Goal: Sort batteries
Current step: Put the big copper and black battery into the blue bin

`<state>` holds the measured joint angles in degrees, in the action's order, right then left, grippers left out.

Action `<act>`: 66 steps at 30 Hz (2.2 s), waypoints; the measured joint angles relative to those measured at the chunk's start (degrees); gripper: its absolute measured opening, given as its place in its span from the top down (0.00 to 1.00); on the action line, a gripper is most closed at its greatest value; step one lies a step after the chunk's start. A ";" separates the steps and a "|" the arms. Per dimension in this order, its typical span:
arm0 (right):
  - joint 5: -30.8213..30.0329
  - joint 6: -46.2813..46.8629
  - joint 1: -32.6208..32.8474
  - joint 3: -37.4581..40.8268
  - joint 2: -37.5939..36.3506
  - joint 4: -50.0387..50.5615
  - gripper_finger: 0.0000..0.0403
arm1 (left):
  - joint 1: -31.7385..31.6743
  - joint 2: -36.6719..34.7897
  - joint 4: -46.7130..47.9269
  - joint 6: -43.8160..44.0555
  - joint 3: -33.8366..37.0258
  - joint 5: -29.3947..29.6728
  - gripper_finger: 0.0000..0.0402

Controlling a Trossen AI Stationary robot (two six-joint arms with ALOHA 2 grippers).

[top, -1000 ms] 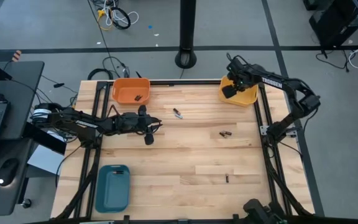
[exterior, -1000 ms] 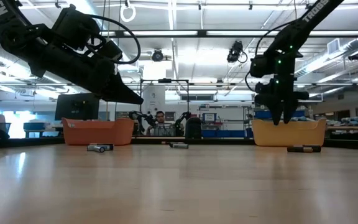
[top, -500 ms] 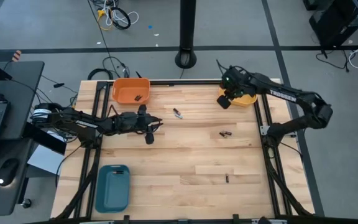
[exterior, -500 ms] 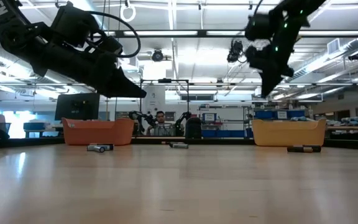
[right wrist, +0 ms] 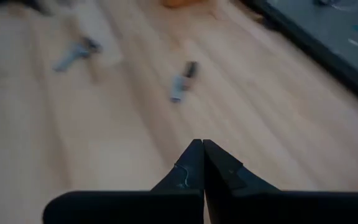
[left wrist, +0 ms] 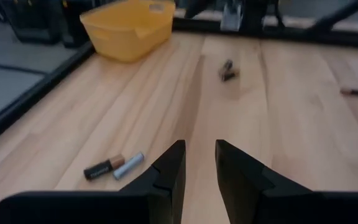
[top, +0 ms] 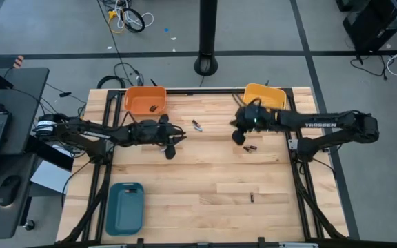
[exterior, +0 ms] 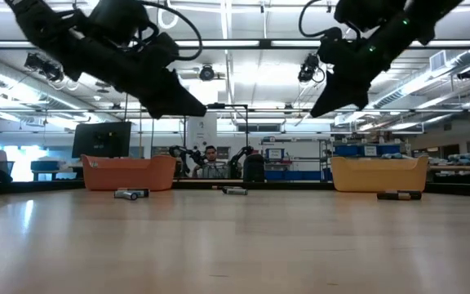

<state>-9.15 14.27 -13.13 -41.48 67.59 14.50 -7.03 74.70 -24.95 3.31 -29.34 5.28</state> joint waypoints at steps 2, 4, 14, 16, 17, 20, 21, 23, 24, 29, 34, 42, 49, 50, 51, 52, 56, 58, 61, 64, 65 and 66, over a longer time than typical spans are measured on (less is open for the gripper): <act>0.03 1.44 2.33 3.76 -0.01 -7.45 0.99 | -0.08 0.00 5.93 -0.51 -2.46 0.00 0.77; -0.22 2.79 4.27 7.27 0.41 -15.30 0.99 | -0.08 0.00 11.14 -1.43 -4.98 0.00 0.77; -3.27 5.62 8.26 15.90 9.58 -39.65 0.98 | -3.51 0.00 26.77 -1.46 -12.31 -0.37 0.77; -3.29 5.74 8.26 15.90 12.27 -41.91 0.98 | -5.16 0.00 27.12 -1.21 -12.35 -2.62 0.77; -3.32 5.74 8.26 15.90 13.66 -43.12 0.98 | -6.03 0.00 27.08 -1.16 -12.35 -4.03 0.77; -3.36 5.74 8.26 15.90 17.35 -47.42 0.98 | -8.29 0.00 27.06 -1.16 -12.35 -7.42 0.77; -3.36 5.74 8.26 15.90 18.43 -48.61 0.98 | -8.94 0.10 27.06 -1.16 -12.35 -8.10 0.77; -3.36 5.74 8.26 15.90 20.36 -50.83 0.97 | -10.11 0.36 27.05 -1.16 -12.37 -9.42 0.77; -3.36 5.73 8.26 15.90 21.18 -51.86 0.97 | -10.66 0.76 27.03 -1.16 -12.37 -9.96 0.77; -3.32 5.70 8.24 15.88 23.96 -55.34 0.97 | -12.44 4.92 28.65 -1.77 -15.06 -13.22 0.82; -3.27 5.69 8.24 15.88 25.20 -56.95 0.97 | -13.37 11.60 33.88 -7.67 -21.60 -15.15 0.86; -3.17 5.30 8.58 15.88 25.18 -56.89 0.97 | -13.59 22.48 40.57 -17.96 -32.03 -16.55 0.89; -2.64 5.15 8.66 15.88 25.14 -56.82 0.96 | -13.50 29.97 44.76 -21.18 -38.62 -13.31 0.81; -2.58 5.15 8.66 15.88 25.14 -56.78 0.96 | -13.35 30.41 44.70 -22.04 -39.10 -12.03 0.79; -2.55 5.11 8.68 15.88 25.14 -56.67 0.96 | -13.20 30.79 44.65 -23.63 -39.52 -10.57 0.76; -2.55 5.12 8.68 15.88 25.14 -56.61 0.96 | -13.09 30.88 44.36 -25.74 -39.73 -9.07 0.73; -2.53 5.10 8.77 15.88 25.14 -56.01 0.96 | -12.83 30.88 44.72 -31.75 -39.76 -3.46 0.62; -2.51 5.08 8.81 15.88 25.14 -55.80 0.96 | -13.22 30.88 44.98 -33.47 -39.76 -3.54 0.56; -2.51 5.08 8.81 15.88 25.14 -55.69 0.96 | -13.98 31.31 45.23 -34.68 -39.78 -4.44 0.51; -2.51 5.08 8.81 15.88 25.14 -55.64 0.96 | -14.86 31.78 45.08 -34.82 -39.78 -4.49 0.48; -2.51 5.08 8.81 15.88 25.14 -55.60 0.97 | -15.20 31.86 45.12 -34.83 -39.78 -4.70 0.48; -2.51 5.08 8.81 15.88 25.14 -55.60 0.97 | -15.59 31.87 45.28 -34.84 -39.78 -5.16 0.48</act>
<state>-11.66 19.35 -4.32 -25.61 92.73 -41.10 -22.62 106.56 20.33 -31.53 -69.12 0.12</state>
